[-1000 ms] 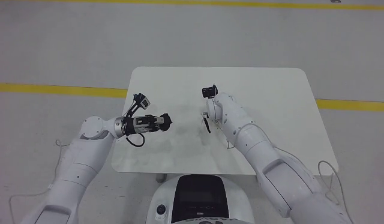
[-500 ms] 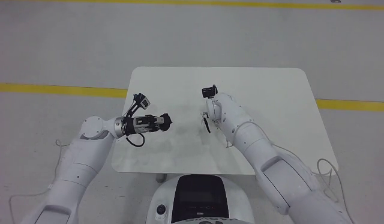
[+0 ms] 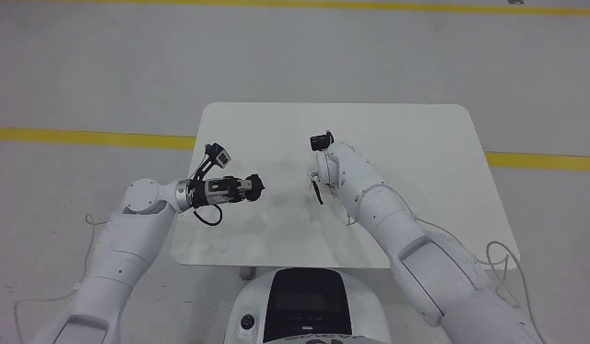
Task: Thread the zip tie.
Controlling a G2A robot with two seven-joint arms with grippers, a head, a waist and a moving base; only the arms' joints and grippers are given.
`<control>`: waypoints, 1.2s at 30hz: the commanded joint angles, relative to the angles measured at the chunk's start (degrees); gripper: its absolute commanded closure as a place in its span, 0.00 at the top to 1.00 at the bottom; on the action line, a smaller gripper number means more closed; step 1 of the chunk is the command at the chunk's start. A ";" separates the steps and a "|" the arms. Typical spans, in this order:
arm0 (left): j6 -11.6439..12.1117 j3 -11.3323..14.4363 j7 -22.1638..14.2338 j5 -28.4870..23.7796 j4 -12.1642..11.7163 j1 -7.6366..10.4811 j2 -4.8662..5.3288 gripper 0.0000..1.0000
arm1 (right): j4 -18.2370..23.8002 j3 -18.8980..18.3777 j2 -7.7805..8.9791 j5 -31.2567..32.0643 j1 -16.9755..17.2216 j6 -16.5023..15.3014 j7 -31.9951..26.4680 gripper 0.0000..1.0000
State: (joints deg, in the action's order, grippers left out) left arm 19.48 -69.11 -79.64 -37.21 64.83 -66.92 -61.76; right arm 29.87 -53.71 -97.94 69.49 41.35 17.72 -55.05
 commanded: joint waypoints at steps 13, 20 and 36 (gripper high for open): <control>0.00 0.00 0.00 0.00 0.00 0.00 0.00 0.00 | 14.70 -2.84 2.31 3.46 5.30 1.23 -2.89 0.00; 0.00 0.00 0.00 0.00 0.00 0.00 0.00 0.00 | 39.16 -10.39 6.31 8.83 17.64 -0.16 -8.15 0.00; 0.00 0.00 0.00 0.00 0.00 0.00 0.00 0.00 | 58.41 -17.39 8.30 4.63 29.98 -4.45 -5.00 0.00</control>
State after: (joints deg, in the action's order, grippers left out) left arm 19.48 -69.11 -79.64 -37.21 64.83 -66.92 -61.76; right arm 87.91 -70.75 -89.63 75.50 70.73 13.35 -62.74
